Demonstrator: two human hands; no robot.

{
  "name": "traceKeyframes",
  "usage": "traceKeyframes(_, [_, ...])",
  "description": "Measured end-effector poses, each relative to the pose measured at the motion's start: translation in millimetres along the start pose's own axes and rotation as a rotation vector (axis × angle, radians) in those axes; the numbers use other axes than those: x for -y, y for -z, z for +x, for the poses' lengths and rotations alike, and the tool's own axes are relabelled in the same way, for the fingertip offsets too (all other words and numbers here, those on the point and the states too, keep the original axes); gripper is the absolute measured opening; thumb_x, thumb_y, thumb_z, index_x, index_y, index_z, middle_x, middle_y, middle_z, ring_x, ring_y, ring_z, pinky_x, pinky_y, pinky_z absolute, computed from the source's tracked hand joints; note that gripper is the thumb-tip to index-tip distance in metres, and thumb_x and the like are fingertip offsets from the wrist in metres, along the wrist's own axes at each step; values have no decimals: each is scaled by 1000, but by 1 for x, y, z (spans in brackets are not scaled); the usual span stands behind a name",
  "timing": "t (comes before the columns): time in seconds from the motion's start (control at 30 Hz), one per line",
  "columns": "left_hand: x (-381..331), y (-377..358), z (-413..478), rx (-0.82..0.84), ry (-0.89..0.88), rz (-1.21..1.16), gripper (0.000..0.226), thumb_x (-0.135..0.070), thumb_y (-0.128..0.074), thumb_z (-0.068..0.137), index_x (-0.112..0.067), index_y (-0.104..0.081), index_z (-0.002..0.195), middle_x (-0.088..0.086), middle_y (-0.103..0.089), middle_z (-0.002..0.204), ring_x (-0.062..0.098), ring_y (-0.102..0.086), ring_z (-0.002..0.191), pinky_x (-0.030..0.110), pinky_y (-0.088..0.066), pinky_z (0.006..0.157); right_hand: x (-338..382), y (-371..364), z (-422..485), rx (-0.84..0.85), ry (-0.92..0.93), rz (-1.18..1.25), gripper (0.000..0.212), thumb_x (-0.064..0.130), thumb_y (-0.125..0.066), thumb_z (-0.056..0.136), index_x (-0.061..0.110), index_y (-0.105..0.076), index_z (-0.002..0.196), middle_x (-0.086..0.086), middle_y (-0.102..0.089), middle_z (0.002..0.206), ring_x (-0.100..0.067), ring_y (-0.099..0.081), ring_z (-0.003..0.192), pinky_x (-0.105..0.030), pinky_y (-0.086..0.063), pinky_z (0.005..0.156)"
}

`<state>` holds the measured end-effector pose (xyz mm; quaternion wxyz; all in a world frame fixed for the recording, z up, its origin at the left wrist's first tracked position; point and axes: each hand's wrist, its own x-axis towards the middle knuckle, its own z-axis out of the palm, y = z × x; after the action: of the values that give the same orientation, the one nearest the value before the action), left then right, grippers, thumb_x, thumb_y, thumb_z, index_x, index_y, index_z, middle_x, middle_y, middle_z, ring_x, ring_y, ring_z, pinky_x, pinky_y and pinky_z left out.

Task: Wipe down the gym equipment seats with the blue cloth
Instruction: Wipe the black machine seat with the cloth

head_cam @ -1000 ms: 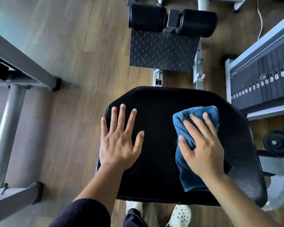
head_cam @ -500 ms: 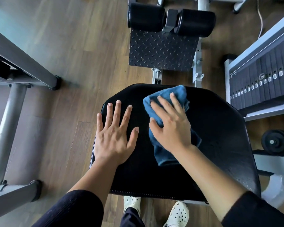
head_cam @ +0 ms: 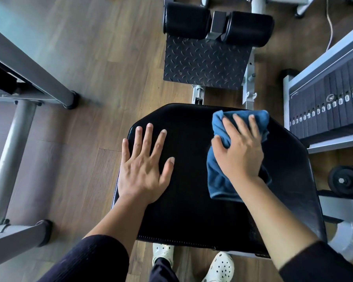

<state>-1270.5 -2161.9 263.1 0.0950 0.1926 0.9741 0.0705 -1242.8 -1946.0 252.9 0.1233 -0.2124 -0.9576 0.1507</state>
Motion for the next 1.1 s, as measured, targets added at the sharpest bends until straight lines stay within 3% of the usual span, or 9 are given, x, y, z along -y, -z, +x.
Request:
traceKeyframes(0.1, [0,-1,0,10,2,3,66,-58,-12,92,-32,-4,152,1,6,160,21,12,146,45,5,119,22,-11,14,43,70,2,52,38,-45,81,18,-63,125,-6,-58,133,-38,-37,135,-59,-39,101])
traceKeyframes(0.27, [-1,3,-1,31,-8,-29,67,-59,-14,91,-32,-6,152,1,6,160,20,12,146,45,6,118,39,-17,2,97,343,76,51,38,-50,81,18,-61,127,-7,-58,132,-36,-38,135,-57,-37,104])
traceKeyframes(0.33, [-1,8,1,39,-15,-48,68,-58,-19,90,-32,-12,152,1,0,160,21,7,147,43,5,118,38,-17,8,93,333,76,52,39,-49,81,18,-61,127,-6,-58,132,-35,-38,135,-56,-37,104])
traceKeyframes(0.47, [-5,23,29,-44,0,-79,60,-46,-35,87,-21,-39,141,5,-35,146,26,-29,133,42,-23,110,43,-27,34,118,282,53,54,42,-45,80,17,-62,125,-5,-60,129,-36,-42,132,-56,-38,103])
traceKeyframes(0.6, [-12,20,76,-18,7,-115,50,-35,-37,95,-19,-34,142,2,-38,143,24,-29,133,41,-25,109,52,-36,58,125,229,5,53,45,-42,78,17,-66,117,-1,-67,112,-33,-52,120,-50,-45,94])
traceKeyframes(0.73, [-8,12,103,66,10,-162,49,-35,-32,98,-22,-27,145,0,-41,143,26,-38,129,38,-28,105,59,-39,75,111,182,-14,50,49,-40,75,17,-70,100,-2,-68,88,-30,-58,94,-42,-48,79])
traceKeyframes(1.0, [-7,7,101,19,23,-83,47,-39,-26,98,-27,-23,143,1,-46,132,25,-46,112,38,-34,89,29,-30,89,159,130,-105,52,54,-26,72,17,-62,82,1,-63,83,-26,-53,87,-31,-34,65])
traceKeyframes(1.1, [-8,7,101,17,15,-80,47,-39,-24,98,-26,-22,143,1,-46,129,24,-48,109,37,-35,87,-5,-16,94,145,69,-131,39,53,-30,74,21,-52,72,1,-62,82,-26,-53,84,-29,-30,63])
